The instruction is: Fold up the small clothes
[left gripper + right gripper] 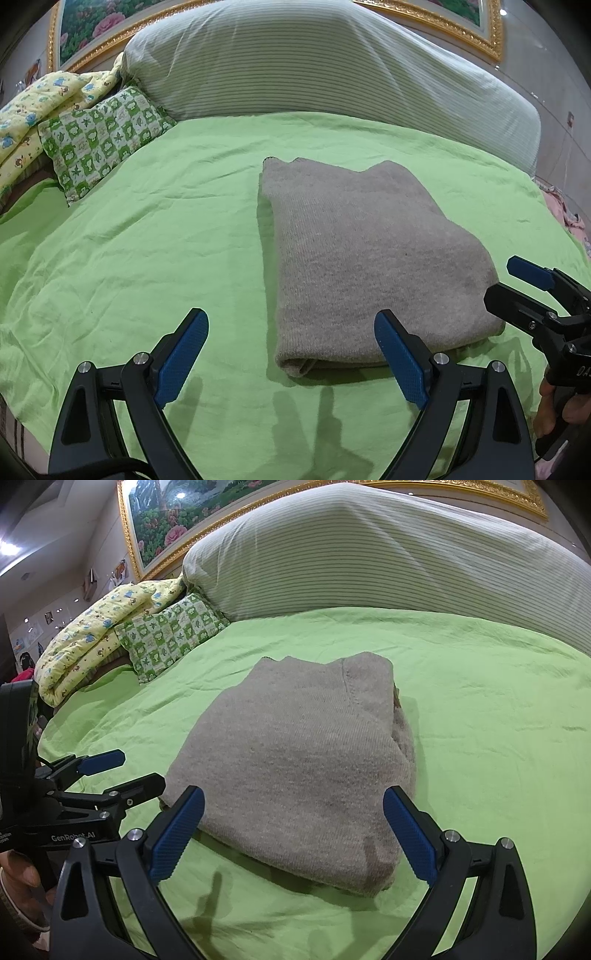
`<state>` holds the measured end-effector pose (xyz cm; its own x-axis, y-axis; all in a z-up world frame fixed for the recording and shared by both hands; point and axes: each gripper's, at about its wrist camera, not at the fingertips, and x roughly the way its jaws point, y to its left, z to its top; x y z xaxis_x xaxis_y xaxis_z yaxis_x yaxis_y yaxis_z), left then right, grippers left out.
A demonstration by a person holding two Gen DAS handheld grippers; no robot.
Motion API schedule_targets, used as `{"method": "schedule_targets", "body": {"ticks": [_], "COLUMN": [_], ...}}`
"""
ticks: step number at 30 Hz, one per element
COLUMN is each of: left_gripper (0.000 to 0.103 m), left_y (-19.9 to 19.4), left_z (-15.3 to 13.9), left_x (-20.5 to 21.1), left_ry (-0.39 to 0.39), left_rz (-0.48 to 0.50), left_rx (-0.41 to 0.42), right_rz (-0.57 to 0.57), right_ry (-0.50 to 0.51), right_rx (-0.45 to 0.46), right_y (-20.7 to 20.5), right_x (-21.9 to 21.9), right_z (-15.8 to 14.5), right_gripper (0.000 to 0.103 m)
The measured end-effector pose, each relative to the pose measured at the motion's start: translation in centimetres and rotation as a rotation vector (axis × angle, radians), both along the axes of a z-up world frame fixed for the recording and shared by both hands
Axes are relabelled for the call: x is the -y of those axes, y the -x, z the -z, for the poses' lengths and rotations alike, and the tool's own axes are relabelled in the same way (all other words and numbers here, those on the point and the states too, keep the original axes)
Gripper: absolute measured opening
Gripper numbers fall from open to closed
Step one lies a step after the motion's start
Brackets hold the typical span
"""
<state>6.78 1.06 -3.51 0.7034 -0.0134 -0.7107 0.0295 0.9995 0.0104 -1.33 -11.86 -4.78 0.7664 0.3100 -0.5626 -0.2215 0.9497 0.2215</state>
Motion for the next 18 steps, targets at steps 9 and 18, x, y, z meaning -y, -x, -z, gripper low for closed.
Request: {"method": "schedule_targets", "body": {"ticks": [9, 18], "left_gripper": [0.092, 0.092], "left_y": [-0.41, -0.79], "left_z": [-0.23, -0.32], "left_x": [-0.23, 0.21], "left_ry": [0.030, 0.011], "left_rz": [0.003, 0.016], "left_rx": [-0.008, -0.012], "right_rz": [0.005, 0.009], "right_ry": [-0.001, -0.006], "right_rx": [0.002, 0.001], "right_y": [-0.23, -0.41], "right_x": [0.46, 0.78], "right_z": [-0.35, -0.55], "right_gripper": [0.098, 0.098]}}
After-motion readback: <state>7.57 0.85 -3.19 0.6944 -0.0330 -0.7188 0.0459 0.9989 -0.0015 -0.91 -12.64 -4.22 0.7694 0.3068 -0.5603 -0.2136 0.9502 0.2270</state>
